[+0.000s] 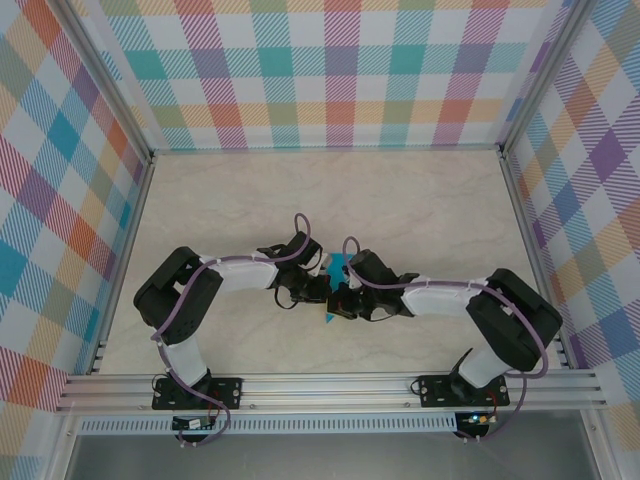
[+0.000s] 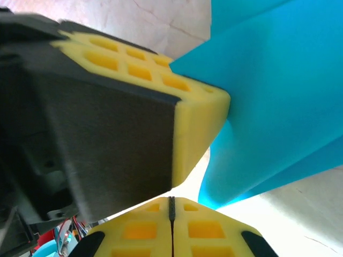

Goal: Fold a paper plane with a square sheet of paper (pick it up from the middle)

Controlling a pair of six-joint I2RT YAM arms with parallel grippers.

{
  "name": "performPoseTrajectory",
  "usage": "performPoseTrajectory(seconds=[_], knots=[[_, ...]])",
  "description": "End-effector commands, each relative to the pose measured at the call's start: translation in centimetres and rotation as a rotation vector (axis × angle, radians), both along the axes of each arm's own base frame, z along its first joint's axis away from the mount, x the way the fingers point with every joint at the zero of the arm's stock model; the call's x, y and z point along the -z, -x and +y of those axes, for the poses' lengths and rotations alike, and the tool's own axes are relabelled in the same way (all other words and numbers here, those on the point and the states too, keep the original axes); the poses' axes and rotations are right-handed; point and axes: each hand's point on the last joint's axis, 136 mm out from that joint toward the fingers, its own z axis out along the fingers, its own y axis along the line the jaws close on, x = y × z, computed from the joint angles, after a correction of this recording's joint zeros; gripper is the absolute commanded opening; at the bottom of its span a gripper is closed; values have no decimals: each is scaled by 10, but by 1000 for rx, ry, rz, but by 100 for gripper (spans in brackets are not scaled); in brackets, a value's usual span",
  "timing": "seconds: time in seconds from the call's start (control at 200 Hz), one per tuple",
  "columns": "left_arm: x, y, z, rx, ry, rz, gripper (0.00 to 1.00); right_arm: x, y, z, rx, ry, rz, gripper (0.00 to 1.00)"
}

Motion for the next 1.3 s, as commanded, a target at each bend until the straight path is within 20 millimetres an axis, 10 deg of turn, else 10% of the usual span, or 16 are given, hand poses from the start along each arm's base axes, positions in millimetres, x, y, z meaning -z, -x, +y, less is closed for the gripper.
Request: performPoseTrajectory(seconds=[0.0, 0.55, 0.745, 0.98, 1.295], knots=[[1, -2, 1, 9, -4, 6, 4, 6, 6, 8, -10, -22, 18, 6], [1, -2, 1, 12, -5, 4, 4, 20, 4, 10, 28, -54, 17, 6], [-5, -5, -1, 16, -3, -8, 4, 9, 1, -21, 82, 46, -56, 7], [-5, -4, 0, 18, -3, -8, 4, -10, -45, -86, 257, 224, -122, 13], [-9, -8, -3, 25, 1, -14, 4, 1, -111, -77, 128, 338, -86, 8]])
